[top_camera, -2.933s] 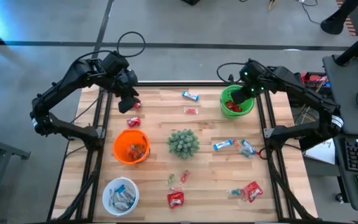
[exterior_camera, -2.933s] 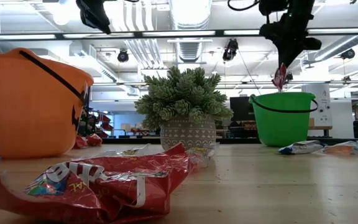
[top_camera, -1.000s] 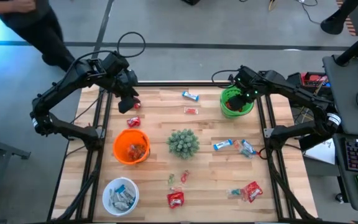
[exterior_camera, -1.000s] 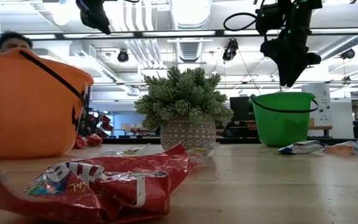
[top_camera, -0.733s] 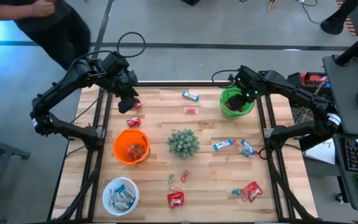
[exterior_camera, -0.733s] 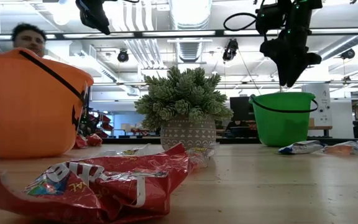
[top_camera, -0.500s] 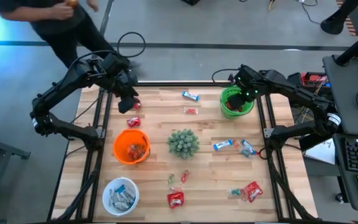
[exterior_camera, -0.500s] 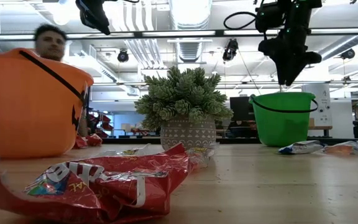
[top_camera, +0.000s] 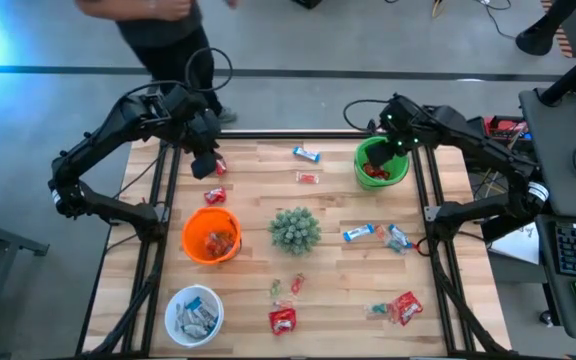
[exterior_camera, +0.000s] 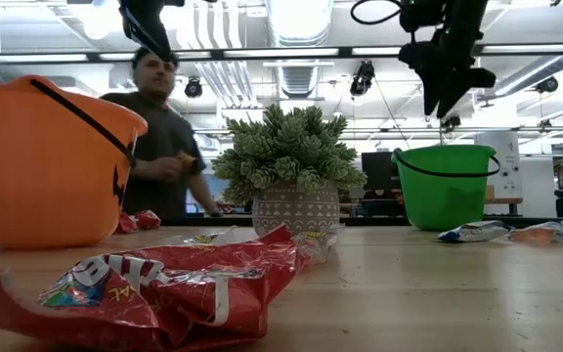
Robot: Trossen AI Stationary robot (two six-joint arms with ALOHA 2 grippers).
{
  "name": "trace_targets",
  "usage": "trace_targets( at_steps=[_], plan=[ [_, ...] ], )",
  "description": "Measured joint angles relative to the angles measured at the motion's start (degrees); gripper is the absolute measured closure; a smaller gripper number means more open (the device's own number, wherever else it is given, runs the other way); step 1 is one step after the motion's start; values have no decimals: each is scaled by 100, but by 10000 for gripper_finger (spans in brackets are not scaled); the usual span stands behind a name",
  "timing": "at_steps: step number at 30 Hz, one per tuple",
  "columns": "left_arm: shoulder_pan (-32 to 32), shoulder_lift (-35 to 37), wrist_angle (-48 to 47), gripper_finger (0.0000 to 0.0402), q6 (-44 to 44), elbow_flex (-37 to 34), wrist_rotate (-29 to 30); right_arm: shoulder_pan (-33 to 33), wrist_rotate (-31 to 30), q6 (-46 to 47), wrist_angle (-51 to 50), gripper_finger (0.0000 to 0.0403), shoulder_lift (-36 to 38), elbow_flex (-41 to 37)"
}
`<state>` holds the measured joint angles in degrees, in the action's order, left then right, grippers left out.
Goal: Sort candy
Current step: Put the red candy into the green bucket
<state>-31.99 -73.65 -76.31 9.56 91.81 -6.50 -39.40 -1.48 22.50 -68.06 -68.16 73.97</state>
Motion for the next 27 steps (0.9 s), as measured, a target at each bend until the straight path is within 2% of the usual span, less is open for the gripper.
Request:
trace_targets(
  at_steps=[21, 27],
  plan=[
    [0, -25, 29, 253, -12, -2, 0, 4, 60, -476, 58, 279, 0, 979],
    [0, -25, 39, 253, -5, -2, 0, 8, 839, -724, 198, 287, -11, 1008]
  ],
)
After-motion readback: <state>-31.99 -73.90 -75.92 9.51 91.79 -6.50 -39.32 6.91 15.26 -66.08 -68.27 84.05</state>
